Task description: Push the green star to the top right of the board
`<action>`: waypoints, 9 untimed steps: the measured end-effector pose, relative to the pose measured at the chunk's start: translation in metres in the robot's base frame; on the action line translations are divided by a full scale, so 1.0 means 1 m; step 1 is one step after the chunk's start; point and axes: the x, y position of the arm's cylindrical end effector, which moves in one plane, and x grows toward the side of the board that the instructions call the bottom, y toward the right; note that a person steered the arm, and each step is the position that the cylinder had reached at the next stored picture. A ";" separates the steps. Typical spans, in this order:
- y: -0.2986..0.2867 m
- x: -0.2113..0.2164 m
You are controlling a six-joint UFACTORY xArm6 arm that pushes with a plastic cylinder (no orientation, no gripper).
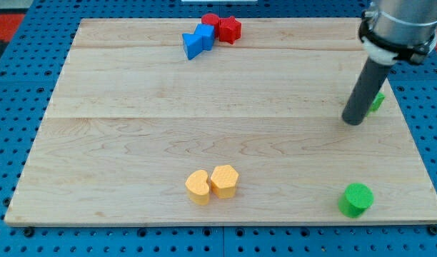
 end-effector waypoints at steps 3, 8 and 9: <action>0.100 -0.019; -0.006 -0.013; -0.034 -0.016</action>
